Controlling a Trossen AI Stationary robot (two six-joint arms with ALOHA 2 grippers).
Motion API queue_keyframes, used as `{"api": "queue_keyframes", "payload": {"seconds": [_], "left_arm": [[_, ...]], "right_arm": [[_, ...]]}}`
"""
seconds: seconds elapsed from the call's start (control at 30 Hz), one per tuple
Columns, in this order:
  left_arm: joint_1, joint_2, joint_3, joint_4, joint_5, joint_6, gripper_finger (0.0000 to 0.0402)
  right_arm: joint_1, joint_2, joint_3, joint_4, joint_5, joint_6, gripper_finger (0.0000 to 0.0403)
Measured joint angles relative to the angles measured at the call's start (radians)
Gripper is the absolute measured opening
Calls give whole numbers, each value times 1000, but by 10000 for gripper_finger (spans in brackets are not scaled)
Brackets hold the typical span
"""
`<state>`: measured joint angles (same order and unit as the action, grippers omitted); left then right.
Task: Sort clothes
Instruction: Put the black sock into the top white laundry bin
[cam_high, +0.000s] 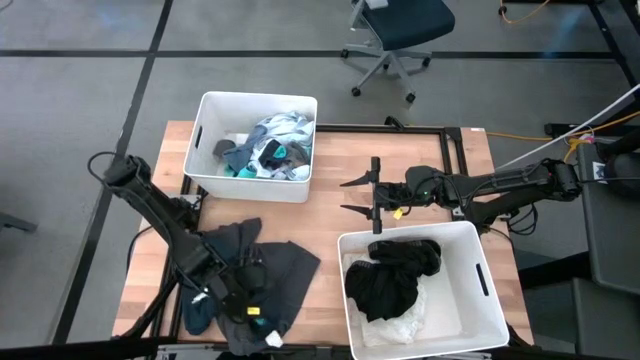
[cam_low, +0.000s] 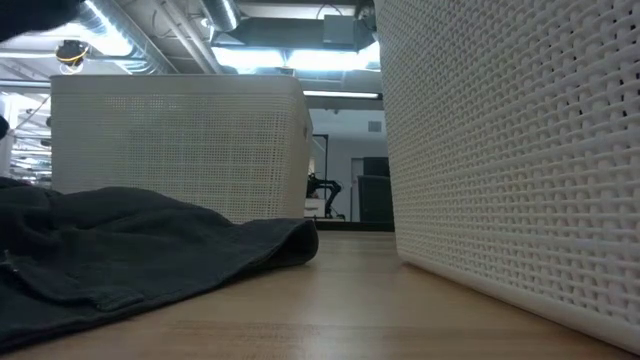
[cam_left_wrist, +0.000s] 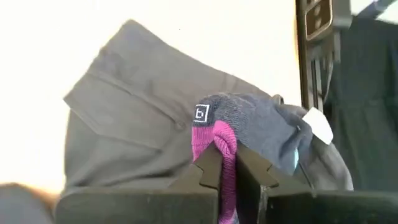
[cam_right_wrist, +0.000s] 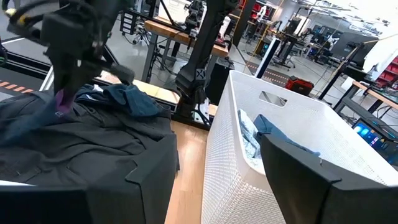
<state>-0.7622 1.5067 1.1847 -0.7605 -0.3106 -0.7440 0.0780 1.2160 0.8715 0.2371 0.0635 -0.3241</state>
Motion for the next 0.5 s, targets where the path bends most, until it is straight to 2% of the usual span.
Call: {"api": "queue_keyframes", "payload": {"seconds": [0.27,0.5], "left_arm": [[51,-89,0,-2,-86,154,14],[81,-159,0,-22,-213,252,15]], "right_arm": [[0,0,0,0,0,0,233],[0,0,0,-1,0,0,233]]}}
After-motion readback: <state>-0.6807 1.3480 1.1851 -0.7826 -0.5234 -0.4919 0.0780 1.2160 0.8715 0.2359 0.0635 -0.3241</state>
